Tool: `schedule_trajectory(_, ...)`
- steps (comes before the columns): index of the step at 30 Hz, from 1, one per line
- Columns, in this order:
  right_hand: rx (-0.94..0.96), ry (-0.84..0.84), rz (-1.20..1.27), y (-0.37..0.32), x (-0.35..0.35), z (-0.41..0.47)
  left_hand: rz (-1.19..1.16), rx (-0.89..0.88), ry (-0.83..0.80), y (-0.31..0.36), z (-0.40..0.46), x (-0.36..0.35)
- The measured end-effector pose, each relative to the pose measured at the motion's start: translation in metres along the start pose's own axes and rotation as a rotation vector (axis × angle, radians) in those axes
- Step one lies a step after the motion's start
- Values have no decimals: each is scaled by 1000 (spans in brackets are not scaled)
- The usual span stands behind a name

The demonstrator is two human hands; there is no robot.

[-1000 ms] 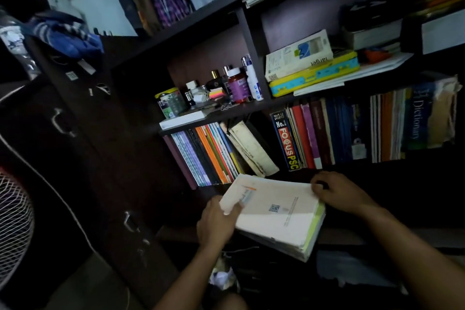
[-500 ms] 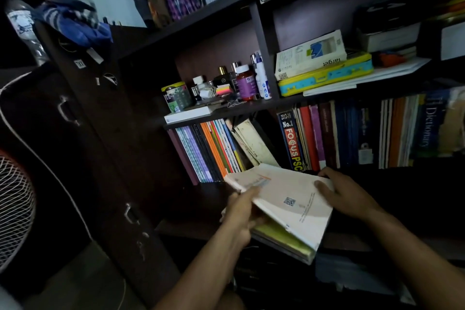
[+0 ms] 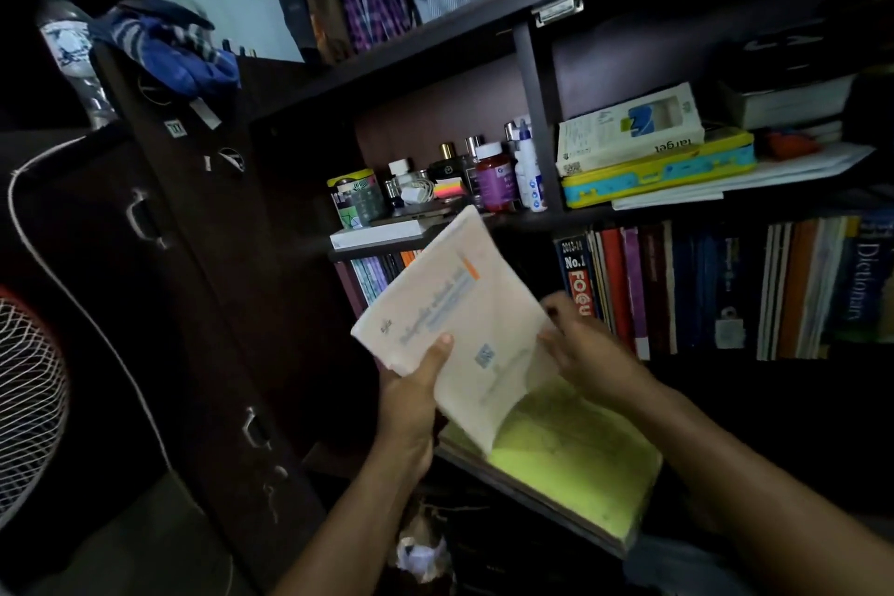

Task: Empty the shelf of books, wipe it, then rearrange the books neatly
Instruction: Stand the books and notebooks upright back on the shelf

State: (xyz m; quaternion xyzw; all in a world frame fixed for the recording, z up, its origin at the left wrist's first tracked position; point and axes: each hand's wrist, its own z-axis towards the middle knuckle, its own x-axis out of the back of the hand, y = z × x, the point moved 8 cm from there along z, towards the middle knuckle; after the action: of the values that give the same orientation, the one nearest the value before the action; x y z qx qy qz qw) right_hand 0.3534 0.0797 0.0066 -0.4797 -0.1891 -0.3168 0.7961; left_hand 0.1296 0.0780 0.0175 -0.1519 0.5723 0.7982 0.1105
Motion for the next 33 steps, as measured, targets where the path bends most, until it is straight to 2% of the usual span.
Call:
schedule_trajectory(2,-26,-21,-21,-16,-22,24,112,-37,37,8,15,20)
schedule_trajectory(6,-122,-62,-115,-17,-59,60,500,-152,187,22,55,69)
schedule_trajectory(9,-173,76,-181,7,-67,75,685,-194,173,16,75,83)
schedule_trajectory(11,-242,48,-129,26,-86,82,759,-155,132,-2,85,89)
schedule_trajectory(14,-222,-81,-74,41,-125,91,775,-54,65,-44,87,98)
schedule_trajectory(19,-249,-16,-83,56,-133,106,766,12,131,-76,75,108)
schedule_trajectory(24,-213,54,1,58,-135,103,763,18,104,-84,74,108)
schedule_trajectory(27,-278,134,83,58,-128,103,790,59,54,-94,69,104)
schedule_trajectory(33,-374,182,270,59,-125,97,809,88,-70,-104,58,76)
